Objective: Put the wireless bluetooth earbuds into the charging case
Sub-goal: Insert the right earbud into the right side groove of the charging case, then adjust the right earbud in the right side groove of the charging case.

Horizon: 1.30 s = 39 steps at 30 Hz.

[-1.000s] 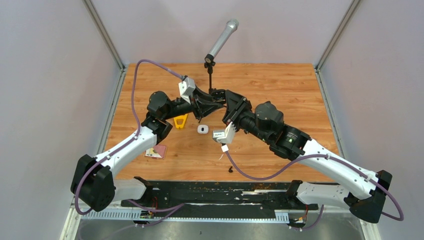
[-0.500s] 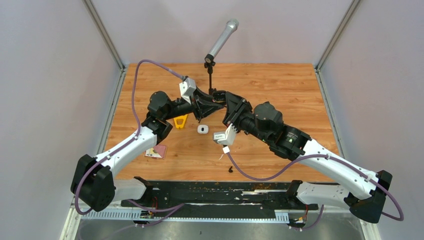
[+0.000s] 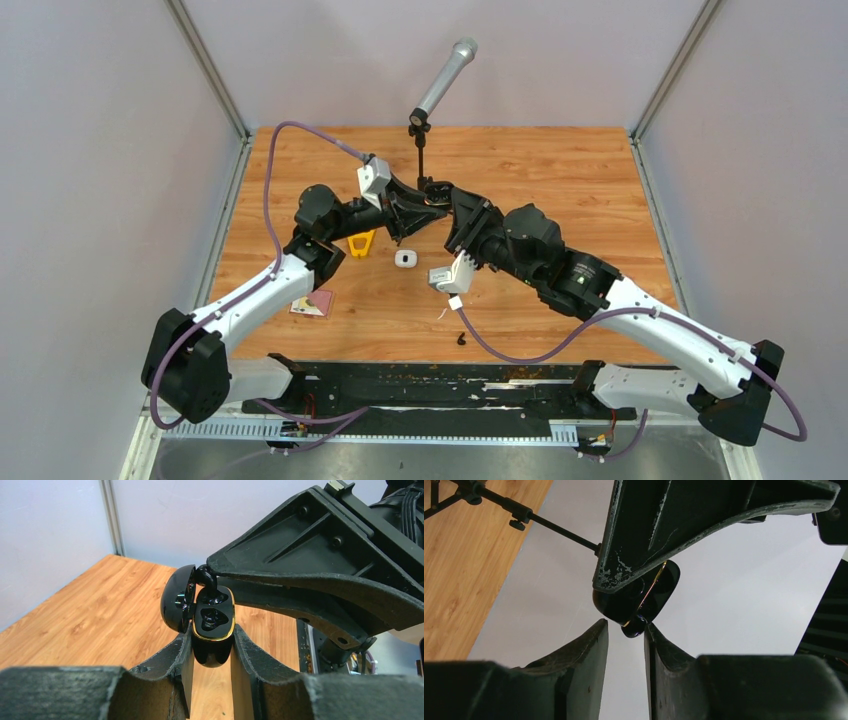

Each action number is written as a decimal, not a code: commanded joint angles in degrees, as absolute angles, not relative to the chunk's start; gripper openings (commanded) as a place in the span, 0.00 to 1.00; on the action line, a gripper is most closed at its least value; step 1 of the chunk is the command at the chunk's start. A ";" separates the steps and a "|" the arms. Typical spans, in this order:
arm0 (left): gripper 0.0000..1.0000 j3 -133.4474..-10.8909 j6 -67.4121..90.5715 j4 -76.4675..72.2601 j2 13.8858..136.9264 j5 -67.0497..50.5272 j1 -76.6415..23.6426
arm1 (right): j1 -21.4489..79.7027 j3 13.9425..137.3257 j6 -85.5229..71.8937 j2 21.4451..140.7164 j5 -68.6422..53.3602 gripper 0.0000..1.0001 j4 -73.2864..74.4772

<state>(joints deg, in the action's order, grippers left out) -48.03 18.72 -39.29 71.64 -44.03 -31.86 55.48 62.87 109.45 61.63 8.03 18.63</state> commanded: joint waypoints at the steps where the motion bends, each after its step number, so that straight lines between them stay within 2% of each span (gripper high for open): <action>1: 0.00 -47.95 17.07 -43.83 70.45 -43.73 -32.08 | 55.81 66.01 109.85 61.73 8.55 0.33 20.21; 9: 0.00 -47.37 16.96 -44.22 70.98 -43.60 -32.08 | 55.80 67.56 109.01 61.54 9.15 0.49 17.16; 12: 0.00 -47.37 16.84 -44.03 70.99 -43.82 -32.04 | 55.81 74.10 103.38 61.05 9.32 0.54 26.26; 15: 0.00 -47.25 16.31 -43.92 70.92 -44.06 -31.91 | 55.60 82.69 88.75 61.72 8.07 0.55 41.39; 18: 0.00 -46.90 15.87 -43.95 70.97 -44.32 -31.82 | 54.18 88.67 68.95 63.38 3.44 0.53 56.23; 21: 0.00 -47.08 15.71 -44.21 71.13 -45.62 -31.73 | 50.81 89.60 57.35 64.17 -6.43 0.45 62.44; 26: 0.00 -47.72 15.37 -43.50 70.89 -46.89 -31.55 | 34.22 98.76 41.31 72.65 -29.02 0.34 68.80; 29: 0.00 -47.62 14.96 -42.61 70.43 -47.08 -31.55 | 26.99 109.62 36.76 81.67 -41.62 0.33 75.35; 32: 0.00 -47.47 14.69 -41.84 70.16 -47.12 -31.55 | 25.22 118.77 35.34 88.40 -49.73 0.32 80.13; 39: 0.00 -47.53 14.19 -40.72 70.02 -47.10 -31.55 | 25.22 119.69 27.47 91.33 -54.62 0.34 75.46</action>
